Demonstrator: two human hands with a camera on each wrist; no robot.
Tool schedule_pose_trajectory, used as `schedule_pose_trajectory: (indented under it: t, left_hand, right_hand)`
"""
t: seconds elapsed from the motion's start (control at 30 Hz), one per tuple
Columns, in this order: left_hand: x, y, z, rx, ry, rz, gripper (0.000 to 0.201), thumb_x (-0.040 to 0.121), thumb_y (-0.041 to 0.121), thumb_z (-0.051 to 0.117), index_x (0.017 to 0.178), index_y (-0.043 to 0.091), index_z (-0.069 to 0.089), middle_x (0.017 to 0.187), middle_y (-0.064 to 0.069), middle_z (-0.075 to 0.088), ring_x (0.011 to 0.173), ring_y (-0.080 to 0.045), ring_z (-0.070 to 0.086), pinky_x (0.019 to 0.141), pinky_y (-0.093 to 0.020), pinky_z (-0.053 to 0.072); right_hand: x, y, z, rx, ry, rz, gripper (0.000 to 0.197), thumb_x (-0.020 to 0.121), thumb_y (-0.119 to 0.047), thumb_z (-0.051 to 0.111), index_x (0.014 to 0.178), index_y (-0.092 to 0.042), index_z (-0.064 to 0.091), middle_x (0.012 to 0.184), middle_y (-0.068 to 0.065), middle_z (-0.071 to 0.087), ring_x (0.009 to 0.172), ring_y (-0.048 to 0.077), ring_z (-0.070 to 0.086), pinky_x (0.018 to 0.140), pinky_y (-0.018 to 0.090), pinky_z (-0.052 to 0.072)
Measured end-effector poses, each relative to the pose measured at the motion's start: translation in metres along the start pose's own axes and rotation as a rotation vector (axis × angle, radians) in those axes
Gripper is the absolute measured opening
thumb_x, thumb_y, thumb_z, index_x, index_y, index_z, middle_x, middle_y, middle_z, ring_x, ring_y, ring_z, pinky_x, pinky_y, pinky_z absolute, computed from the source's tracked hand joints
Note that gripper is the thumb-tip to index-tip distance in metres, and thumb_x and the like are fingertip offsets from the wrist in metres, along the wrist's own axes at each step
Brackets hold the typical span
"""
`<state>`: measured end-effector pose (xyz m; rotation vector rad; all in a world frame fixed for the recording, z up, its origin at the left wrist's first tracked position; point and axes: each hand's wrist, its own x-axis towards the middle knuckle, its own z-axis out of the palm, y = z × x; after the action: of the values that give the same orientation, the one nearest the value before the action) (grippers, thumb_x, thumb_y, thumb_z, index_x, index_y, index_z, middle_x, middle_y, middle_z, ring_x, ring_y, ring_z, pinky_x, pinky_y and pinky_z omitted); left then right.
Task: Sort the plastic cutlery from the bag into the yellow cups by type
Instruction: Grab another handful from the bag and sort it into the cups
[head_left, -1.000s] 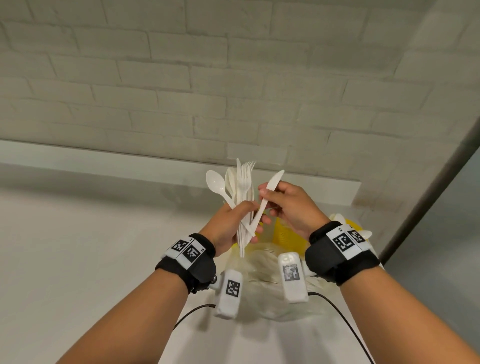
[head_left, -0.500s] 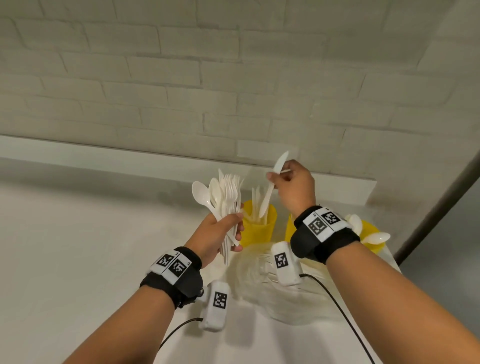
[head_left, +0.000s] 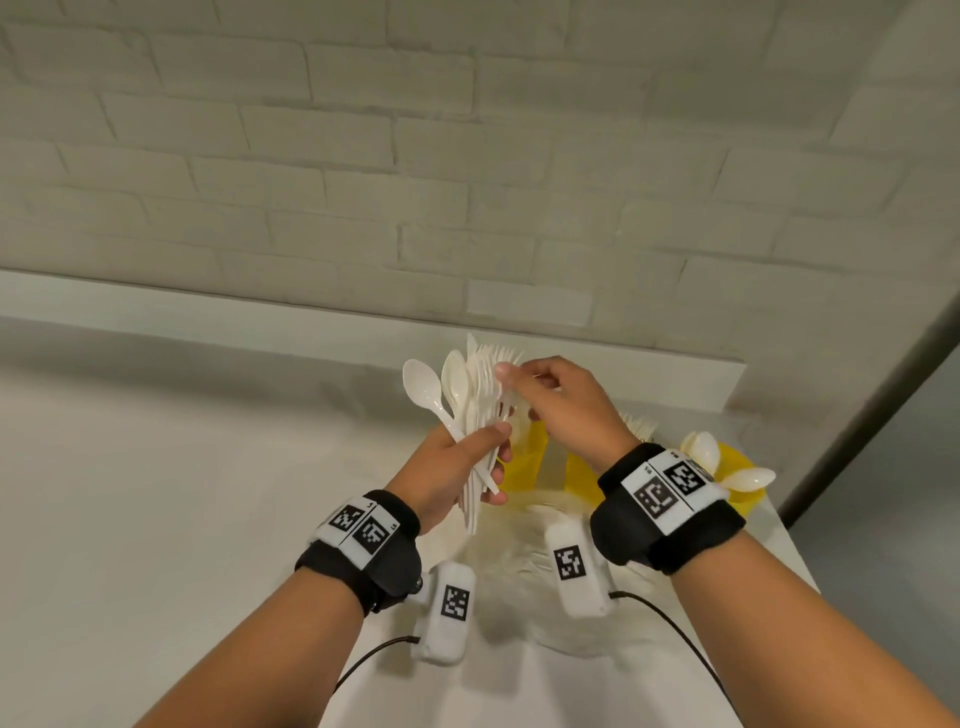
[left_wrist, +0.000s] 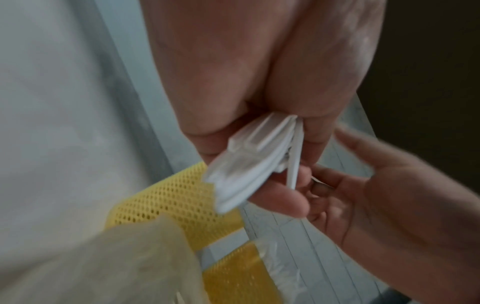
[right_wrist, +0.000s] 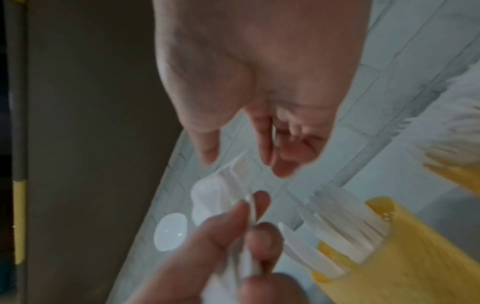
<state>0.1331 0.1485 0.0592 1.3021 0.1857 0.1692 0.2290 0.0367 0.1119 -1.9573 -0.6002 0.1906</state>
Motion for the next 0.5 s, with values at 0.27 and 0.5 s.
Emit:
schedule_pose_trajectory:
  t: [0.27, 0.5]
  left_hand:
    - [0.005, -0.004, 0.032, 0.011, -0.125, 0.007, 0.026, 0.095, 0.030, 0.058, 0.112, 0.012, 0.063, 0.082, -0.009, 0.060, 0.062, -0.015, 0.055, 0.056, -0.031, 0.051]
    - [0.005, -0.003, 0.042, 0.066, -0.182, -0.013, 0.034, 0.096, 0.039, 0.052, 0.120, 0.017, 0.061, 0.086, -0.006, 0.068, 0.065, -0.016, 0.059, 0.053, -0.029, 0.050]
  right_hand:
    - [-0.029, -0.002, -0.032, 0.259, -0.107, -0.001, 0.020, 0.087, -0.020, 0.067, 0.095, -0.002, 0.068, 0.055, -0.006, 0.063, 0.044, 0.009, 0.054, 0.044, 0.014, 0.042]
    - [-0.029, 0.006, -0.045, 0.263, -0.083, 0.091, 0.014, 0.088, -0.015, 0.061, 0.098, -0.010, 0.069, 0.070, -0.004, 0.059, 0.057, 0.004, 0.051, 0.050, 0.013, 0.039]
